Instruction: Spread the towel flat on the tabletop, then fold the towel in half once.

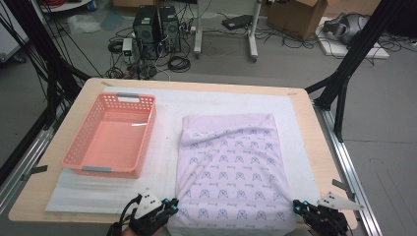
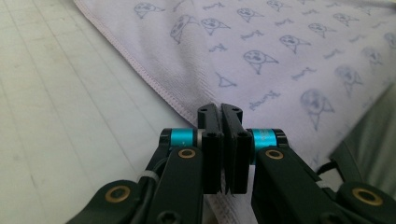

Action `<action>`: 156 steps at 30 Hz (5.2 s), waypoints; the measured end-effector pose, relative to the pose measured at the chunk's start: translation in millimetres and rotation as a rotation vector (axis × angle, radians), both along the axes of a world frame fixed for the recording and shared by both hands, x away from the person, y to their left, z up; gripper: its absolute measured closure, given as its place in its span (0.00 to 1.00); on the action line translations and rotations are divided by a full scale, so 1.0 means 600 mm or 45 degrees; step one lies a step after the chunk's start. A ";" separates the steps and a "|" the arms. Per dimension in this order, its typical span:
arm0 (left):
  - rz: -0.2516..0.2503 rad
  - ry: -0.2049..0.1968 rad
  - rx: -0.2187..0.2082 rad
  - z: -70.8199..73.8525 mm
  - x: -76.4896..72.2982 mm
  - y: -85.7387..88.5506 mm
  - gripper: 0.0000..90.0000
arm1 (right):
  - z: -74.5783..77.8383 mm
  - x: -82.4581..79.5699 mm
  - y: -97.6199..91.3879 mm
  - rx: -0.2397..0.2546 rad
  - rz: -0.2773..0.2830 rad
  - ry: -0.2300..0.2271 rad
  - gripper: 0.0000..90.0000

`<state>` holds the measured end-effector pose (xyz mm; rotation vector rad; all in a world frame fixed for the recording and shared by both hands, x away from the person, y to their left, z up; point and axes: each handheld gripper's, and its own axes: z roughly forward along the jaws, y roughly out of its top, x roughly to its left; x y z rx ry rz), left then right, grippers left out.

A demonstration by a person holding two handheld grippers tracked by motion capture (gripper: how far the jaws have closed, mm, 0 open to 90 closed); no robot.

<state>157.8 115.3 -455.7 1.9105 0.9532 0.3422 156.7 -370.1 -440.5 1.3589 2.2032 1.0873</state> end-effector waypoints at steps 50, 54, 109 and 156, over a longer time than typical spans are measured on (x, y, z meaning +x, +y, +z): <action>0.065 -0.008 0.045 -0.005 0.032 -0.016 0.96 | -0.002 -0.007 -0.008 0.037 -0.118 -0.024 0.77; 0.093 0.022 0.023 0.000 0.020 0.017 0.96 | -0.005 0.001 -0.003 0.043 -0.132 -0.024 0.77; 0.175 0.112 -0.002 0.002 0.134 -0.006 0.93 | -0.010 0.139 0.001 -0.043 -0.046 -0.011 0.95; 0.038 -0.105 -0.247 0.023 0.195 0.003 0.27 | 0.005 0.130 -0.017 0.030 -0.009 -0.216 0.24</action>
